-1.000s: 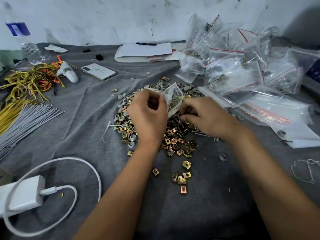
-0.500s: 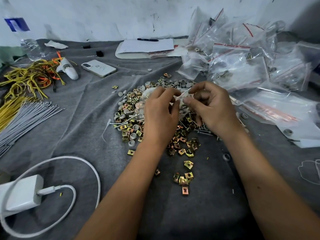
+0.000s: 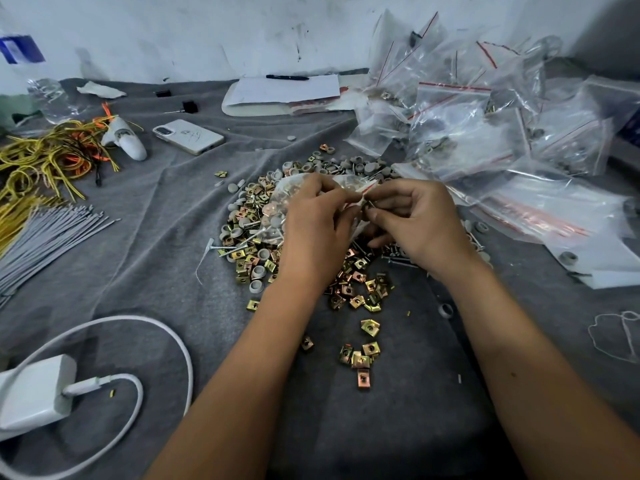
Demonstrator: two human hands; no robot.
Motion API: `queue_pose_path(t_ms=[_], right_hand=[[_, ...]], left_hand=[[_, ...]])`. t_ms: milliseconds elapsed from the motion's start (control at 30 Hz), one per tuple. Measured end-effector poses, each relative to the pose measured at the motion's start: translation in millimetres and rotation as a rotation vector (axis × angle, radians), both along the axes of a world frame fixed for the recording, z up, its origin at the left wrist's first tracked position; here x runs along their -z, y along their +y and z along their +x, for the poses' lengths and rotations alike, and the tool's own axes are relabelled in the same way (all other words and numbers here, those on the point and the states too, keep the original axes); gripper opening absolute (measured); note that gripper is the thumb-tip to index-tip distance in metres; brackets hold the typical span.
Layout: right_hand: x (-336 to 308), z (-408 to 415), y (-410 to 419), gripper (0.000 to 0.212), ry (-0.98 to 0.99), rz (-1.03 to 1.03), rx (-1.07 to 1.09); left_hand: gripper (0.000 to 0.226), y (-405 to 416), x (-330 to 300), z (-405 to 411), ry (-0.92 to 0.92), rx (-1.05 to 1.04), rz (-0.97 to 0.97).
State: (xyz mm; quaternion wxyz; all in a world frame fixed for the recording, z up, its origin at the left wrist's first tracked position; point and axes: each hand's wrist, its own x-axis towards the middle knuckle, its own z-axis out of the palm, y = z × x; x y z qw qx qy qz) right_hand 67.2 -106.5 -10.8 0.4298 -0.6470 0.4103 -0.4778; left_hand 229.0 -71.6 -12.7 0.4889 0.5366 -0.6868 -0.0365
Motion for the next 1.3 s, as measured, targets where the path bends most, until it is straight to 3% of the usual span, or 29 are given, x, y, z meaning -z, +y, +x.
queue_pose_path(t_ms=[300,500,833,1167,1300], right_hand=[[3,-1,-1,0.004,0.112,0.068,-0.033],[-1,0,2,0.021,0.187,0.017,-0.005],[-2,3,6,0.016,0.314,-0.046,0.014],[-3,7,8,0.009,0.354,-0.055,0.039],[-6,9,10,0.015,0.468,-0.136,0.063]], left_hand=[[0.015,-1,2,3,-0.055,0.032,0.022],[0.016,-3,2,4,-0.054,0.085,0.057],[0.021,-1,1,-1,0.045,0.033,0.073],[0.024,0,-3,1,-0.046,0.046,0.087],[0.024,2,-5,0,-0.046,0.043,0.106]])
